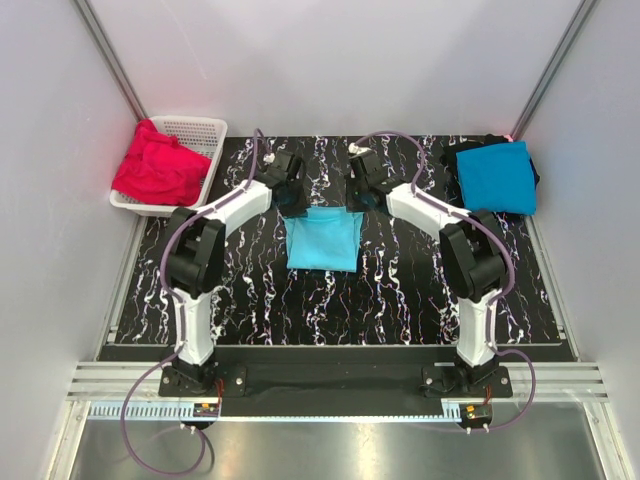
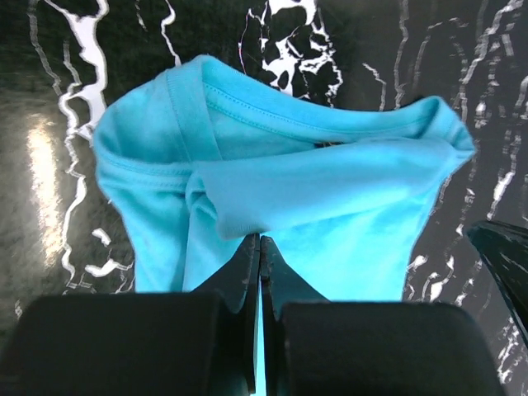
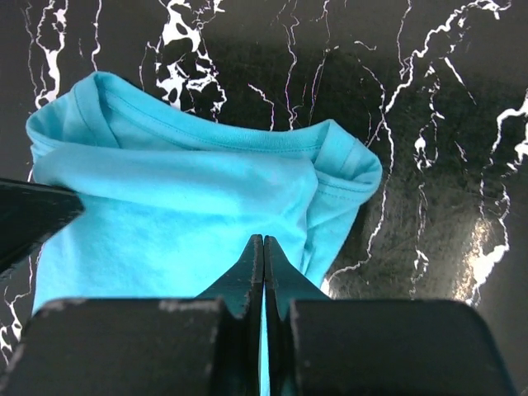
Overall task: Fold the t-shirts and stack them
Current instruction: Fold the tshirt
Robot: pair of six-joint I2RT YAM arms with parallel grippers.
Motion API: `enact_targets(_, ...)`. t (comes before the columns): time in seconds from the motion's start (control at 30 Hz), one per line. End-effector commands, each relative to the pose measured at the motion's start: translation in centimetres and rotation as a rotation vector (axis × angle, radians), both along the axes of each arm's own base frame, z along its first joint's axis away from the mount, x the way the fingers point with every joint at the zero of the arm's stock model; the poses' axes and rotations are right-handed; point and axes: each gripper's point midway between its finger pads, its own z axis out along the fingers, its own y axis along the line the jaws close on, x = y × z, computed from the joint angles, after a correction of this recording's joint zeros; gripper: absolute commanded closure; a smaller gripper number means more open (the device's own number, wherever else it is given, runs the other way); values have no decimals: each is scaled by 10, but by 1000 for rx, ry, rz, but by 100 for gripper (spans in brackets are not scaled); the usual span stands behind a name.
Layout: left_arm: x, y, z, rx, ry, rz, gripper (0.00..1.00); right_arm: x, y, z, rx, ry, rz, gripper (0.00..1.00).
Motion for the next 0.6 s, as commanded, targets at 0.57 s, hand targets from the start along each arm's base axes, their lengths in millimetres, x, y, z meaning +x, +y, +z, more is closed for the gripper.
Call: enact_targets(0.57, 90, -13, -30, 90, -86, 6, 100, 0, 21, -3, 52, 14, 40, 100)
